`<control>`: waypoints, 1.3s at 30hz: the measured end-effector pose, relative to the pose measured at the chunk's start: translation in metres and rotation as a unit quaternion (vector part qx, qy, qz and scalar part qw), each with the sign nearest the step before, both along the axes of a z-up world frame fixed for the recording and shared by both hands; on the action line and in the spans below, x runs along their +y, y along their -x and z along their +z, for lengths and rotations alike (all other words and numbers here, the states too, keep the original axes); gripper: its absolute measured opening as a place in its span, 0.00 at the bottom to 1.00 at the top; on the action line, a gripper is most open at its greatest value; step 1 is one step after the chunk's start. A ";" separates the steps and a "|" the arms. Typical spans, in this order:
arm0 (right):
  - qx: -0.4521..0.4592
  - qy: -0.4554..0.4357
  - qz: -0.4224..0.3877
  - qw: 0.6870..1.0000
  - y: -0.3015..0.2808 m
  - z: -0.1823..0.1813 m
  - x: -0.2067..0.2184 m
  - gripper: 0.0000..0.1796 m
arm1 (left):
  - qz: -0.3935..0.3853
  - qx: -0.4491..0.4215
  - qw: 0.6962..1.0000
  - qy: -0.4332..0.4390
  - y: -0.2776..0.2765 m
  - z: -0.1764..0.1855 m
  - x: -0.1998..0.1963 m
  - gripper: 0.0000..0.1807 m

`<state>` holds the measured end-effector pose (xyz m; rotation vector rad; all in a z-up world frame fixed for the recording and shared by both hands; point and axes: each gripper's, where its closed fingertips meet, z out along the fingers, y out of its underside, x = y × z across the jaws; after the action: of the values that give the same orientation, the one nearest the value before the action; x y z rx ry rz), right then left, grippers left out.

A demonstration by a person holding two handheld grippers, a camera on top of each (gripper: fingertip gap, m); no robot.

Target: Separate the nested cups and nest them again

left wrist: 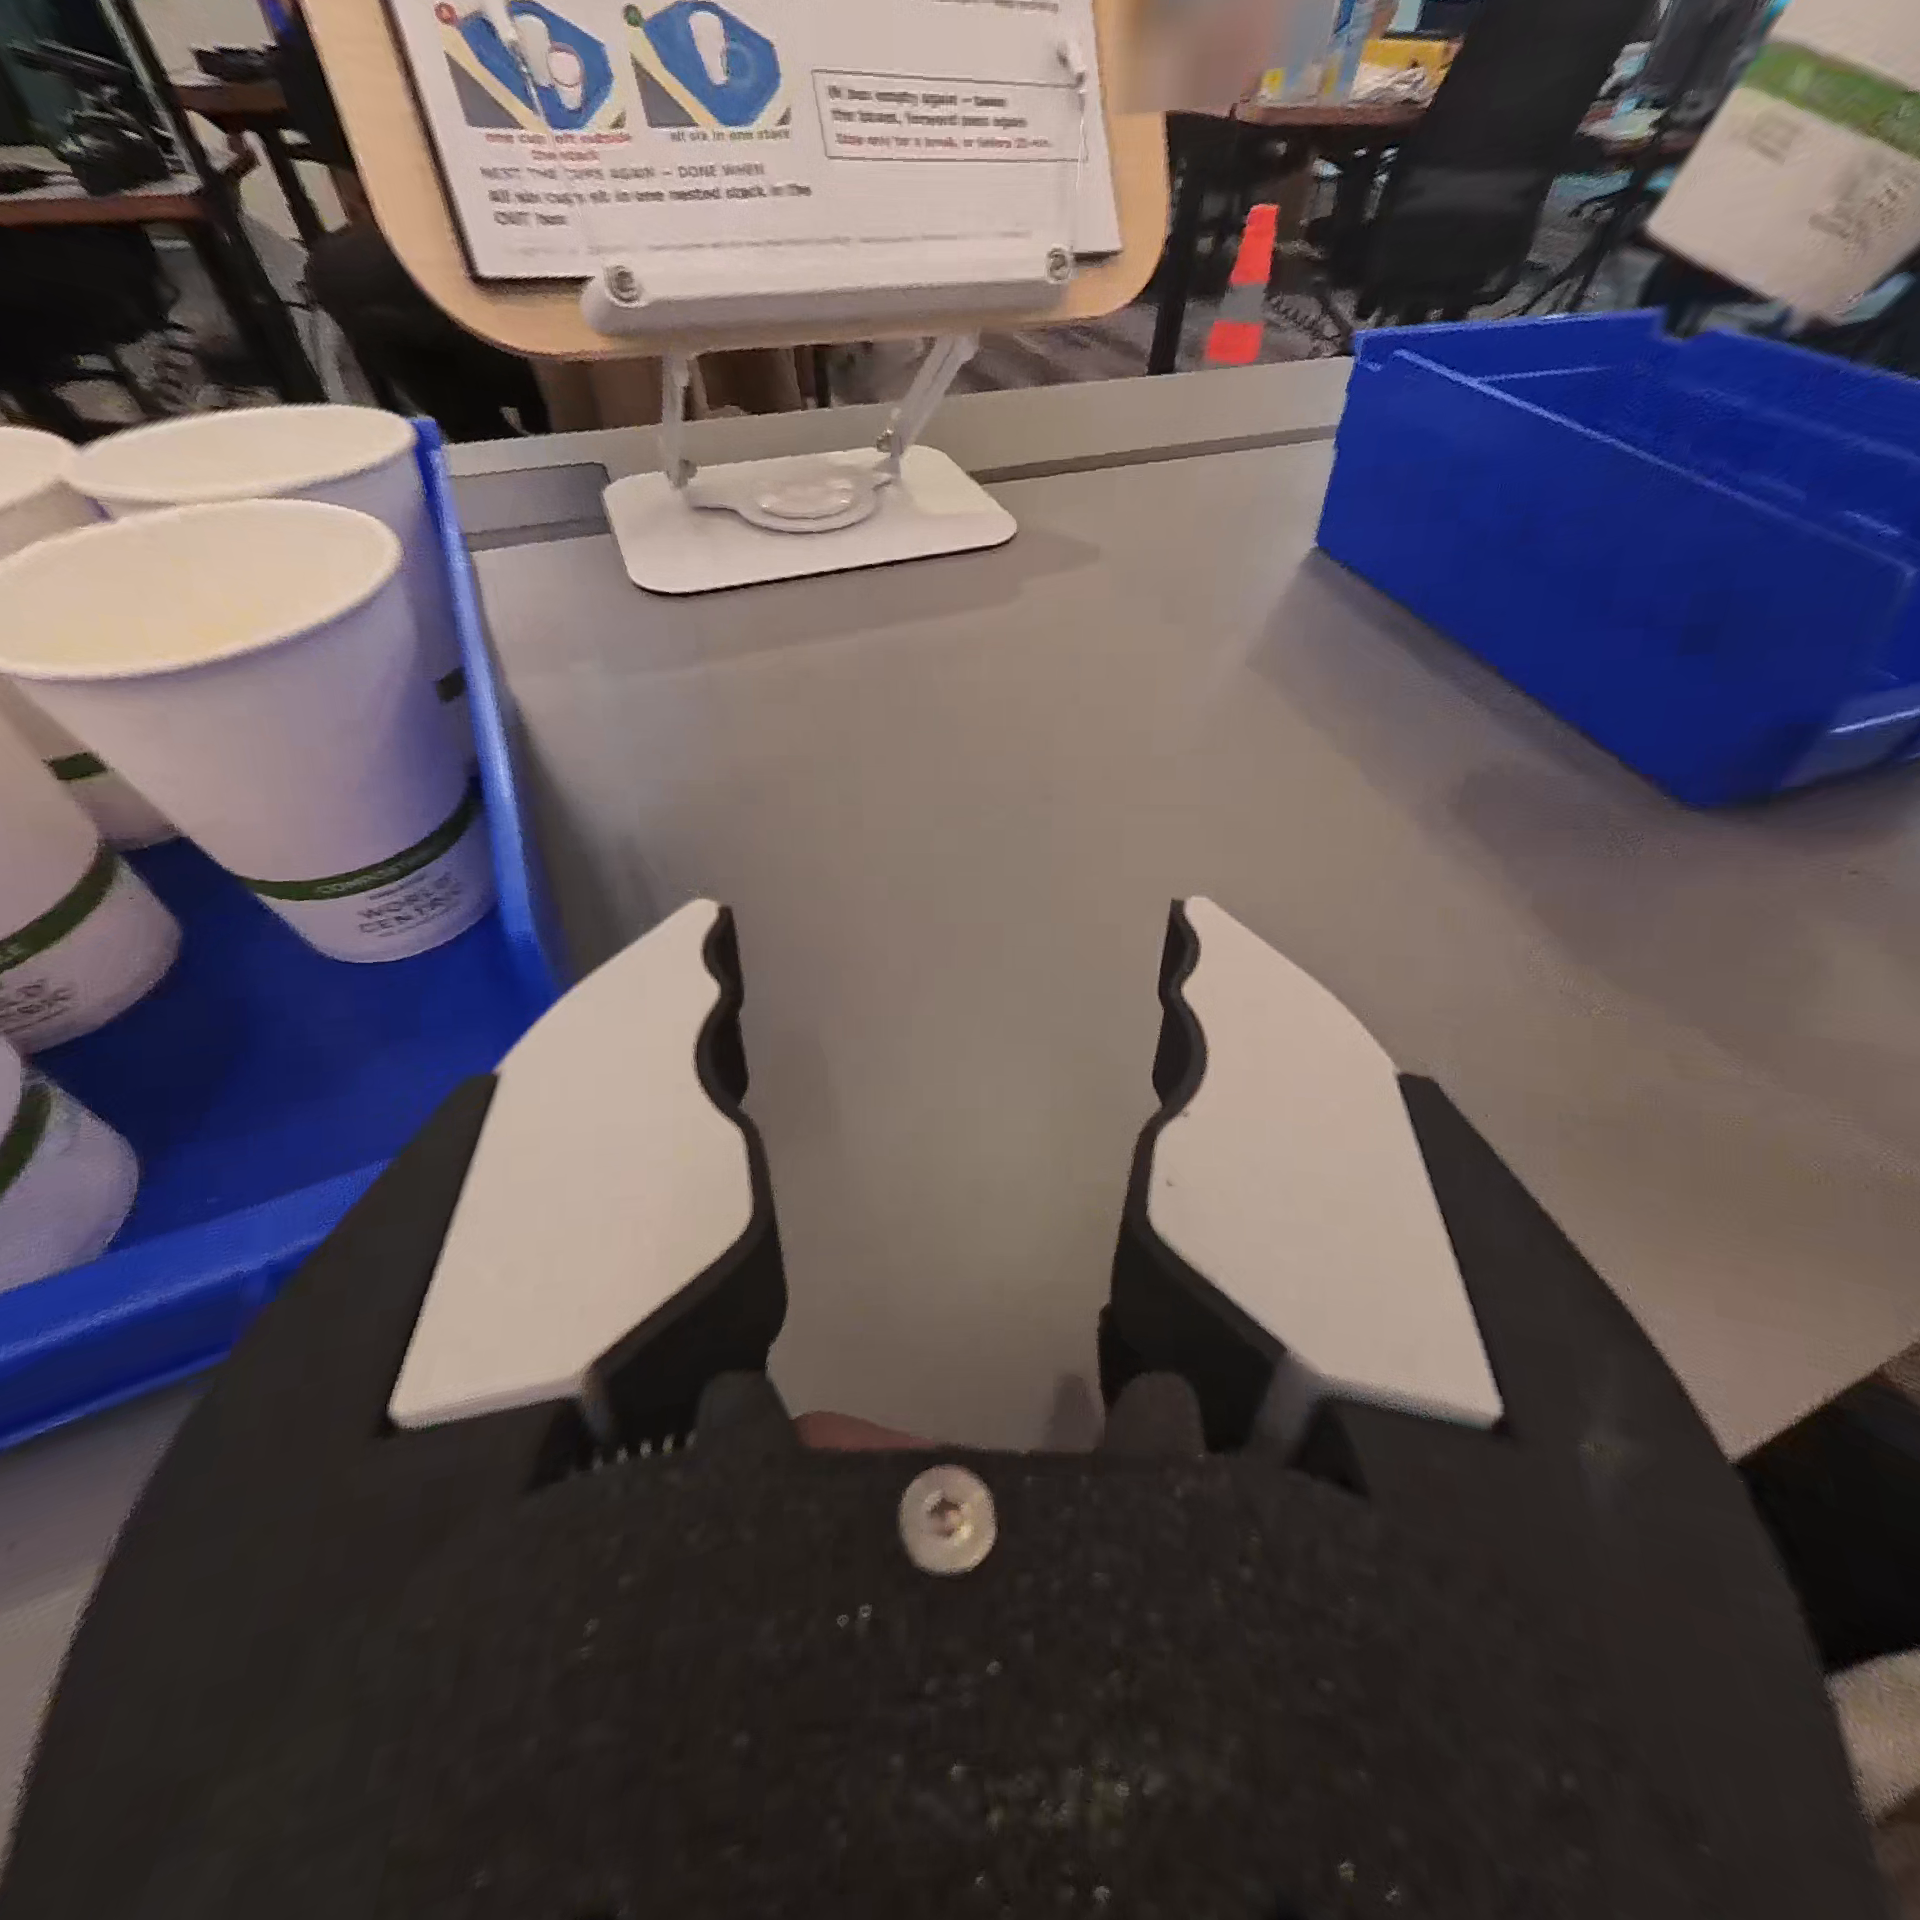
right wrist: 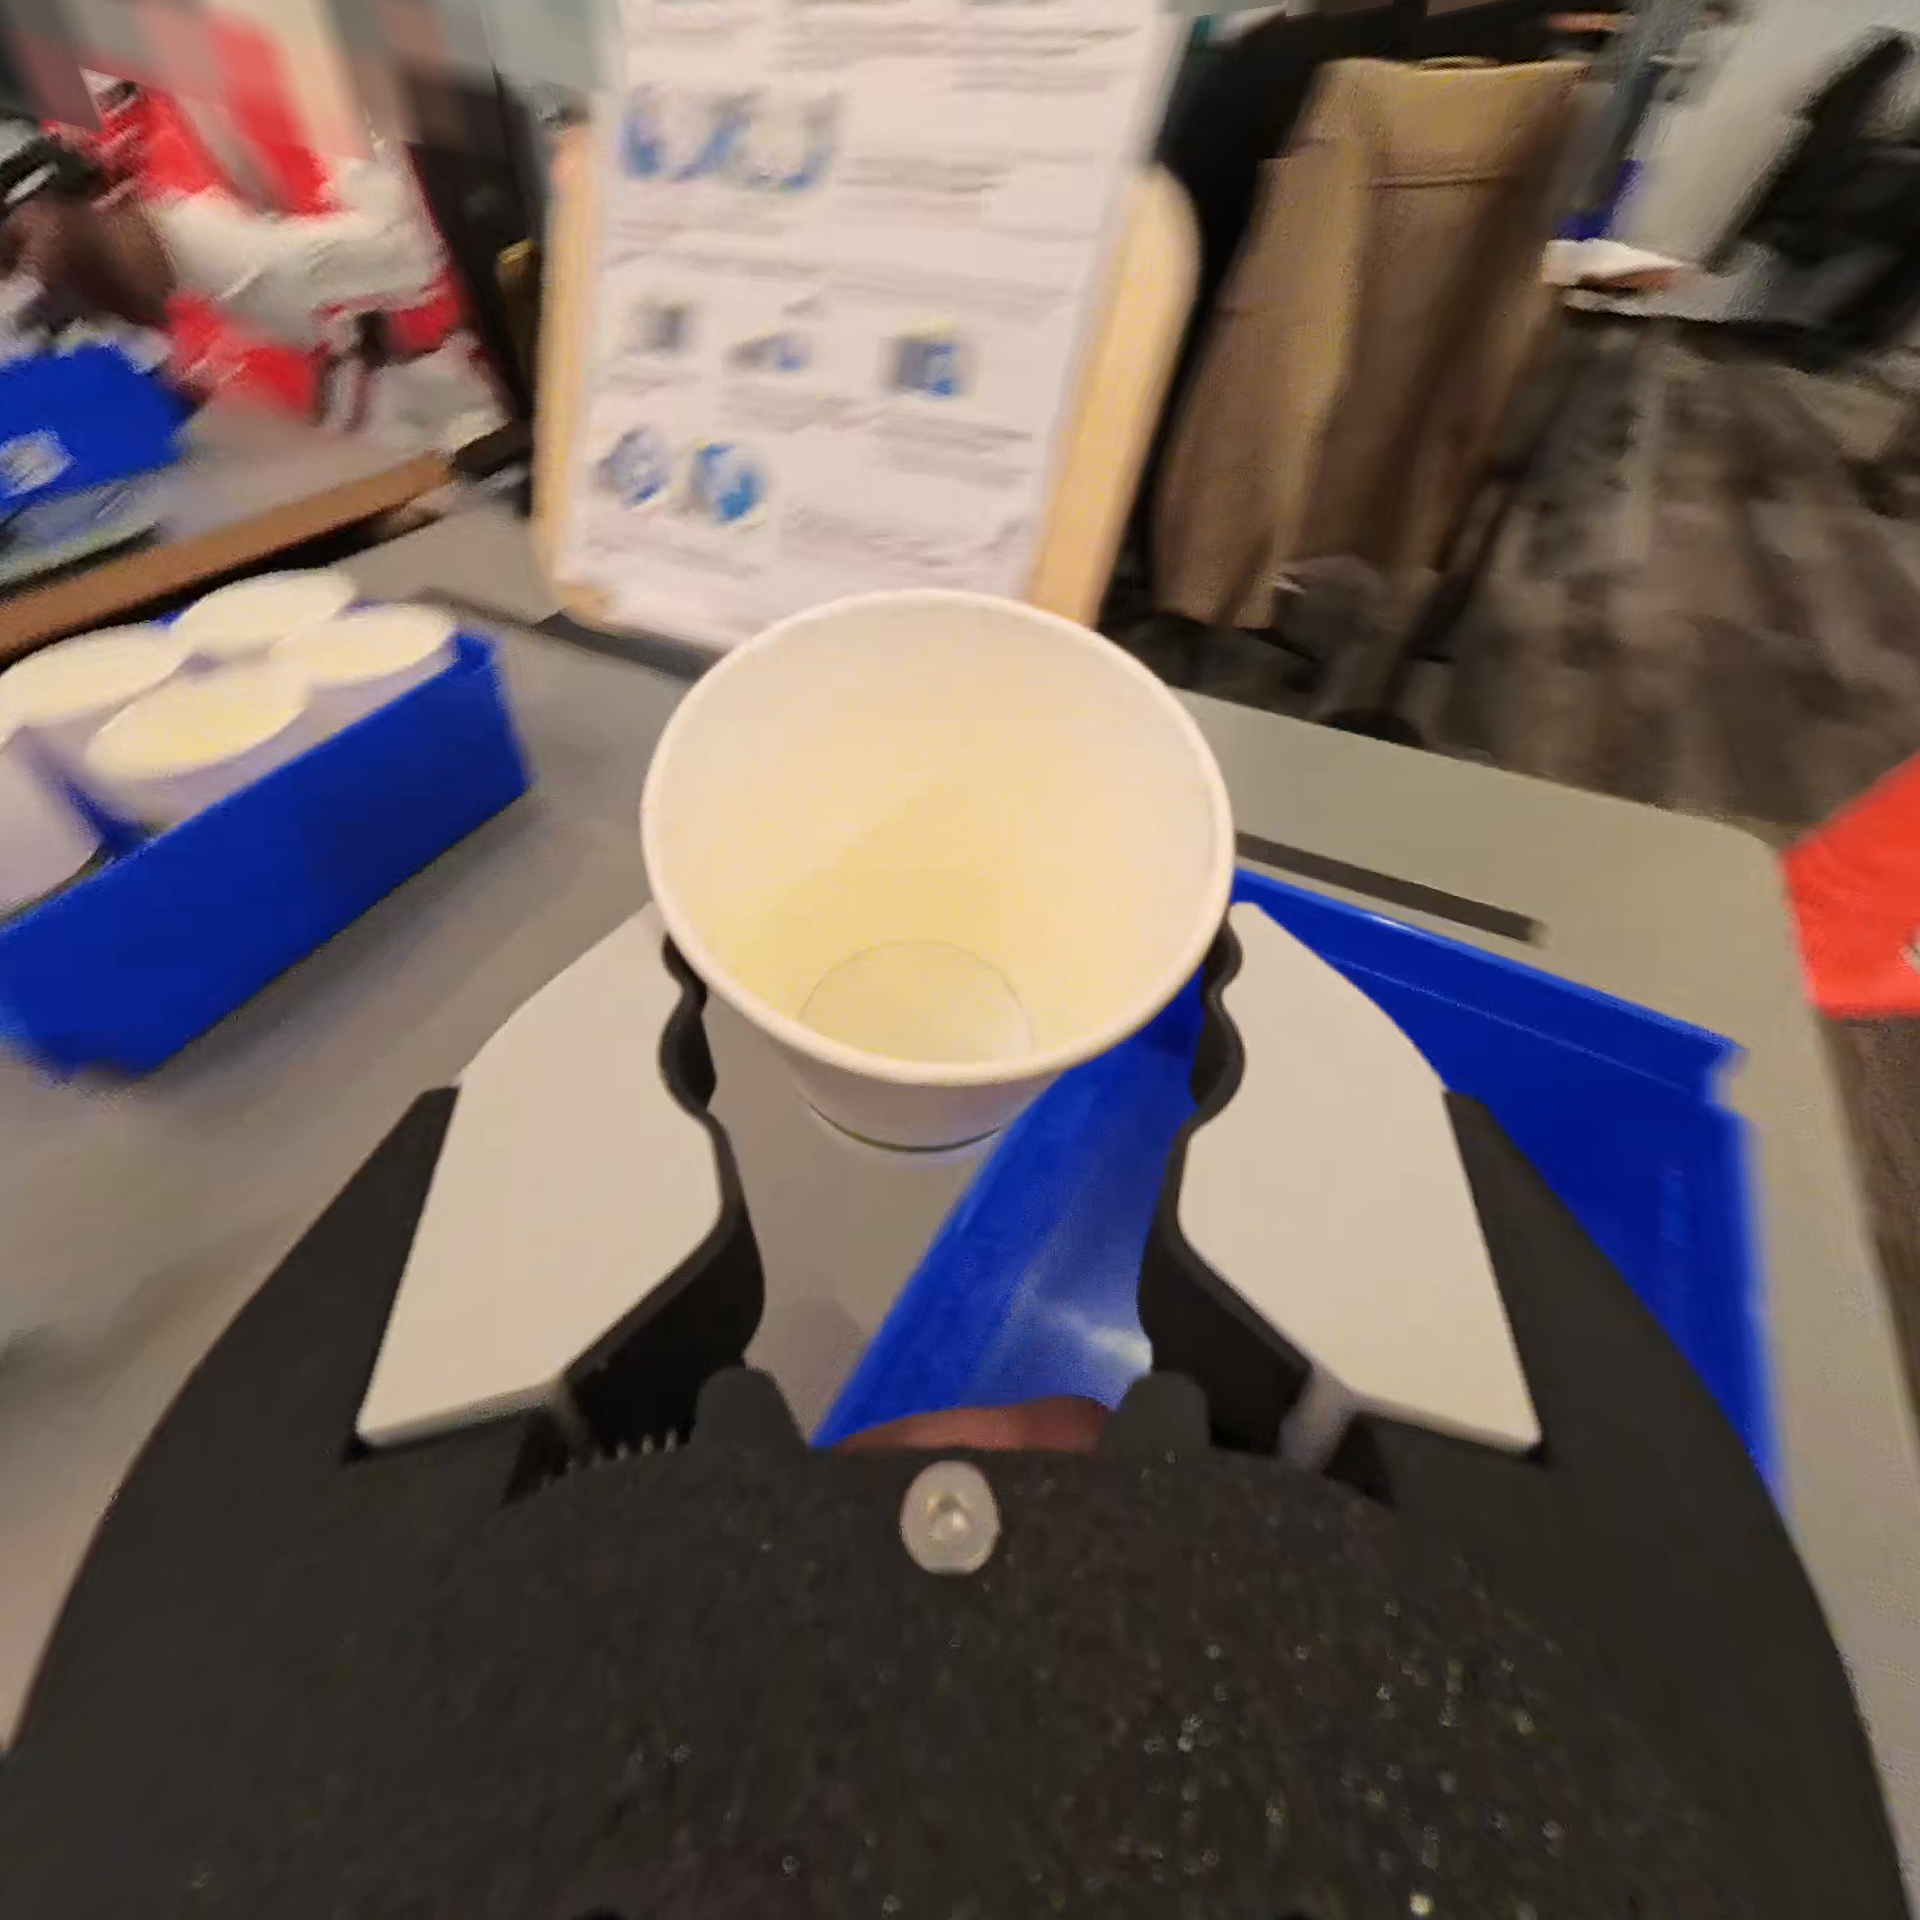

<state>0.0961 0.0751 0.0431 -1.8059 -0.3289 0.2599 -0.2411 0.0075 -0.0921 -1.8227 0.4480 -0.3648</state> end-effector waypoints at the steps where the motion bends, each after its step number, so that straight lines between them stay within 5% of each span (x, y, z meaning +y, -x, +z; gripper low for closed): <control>1: 0.008 0.006 -0.040 0.999 -0.025 0.003 0.008 0.51 | -0.017 -0.014 1.000 0.006 -0.005 -0.002 -0.003 0.43; 6: -0.033 0.074 -0.184 0.980 -0.112 -0.045 0.047 0.51 | -0.075 -0.063 0.994 0.038 -0.027 -0.007 -0.008 0.43; 13: -0.038 0.169 -0.190 0.966 -0.119 -0.131 0.064 0.52 | -0.075 -0.037 0.996 0.026 -0.030 -0.005 -0.010 0.43; 33: -0.091 0.193 -0.197 0.957 -0.116 -0.164 0.041 0.54 | -0.092 -0.044 0.993 0.056 -0.039 -0.021 -0.013 0.44; 39: -0.104 0.168 -0.220 0.955 -0.116 -0.148 0.011 0.53 | -0.081 -0.048 0.994 0.053 -0.035 -0.016 -0.012 0.44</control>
<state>0.2126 0.0864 -0.1047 -2.1939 -0.0186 -0.2029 -0.2064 -0.0043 -0.1084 -1.8662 0.5195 -0.5965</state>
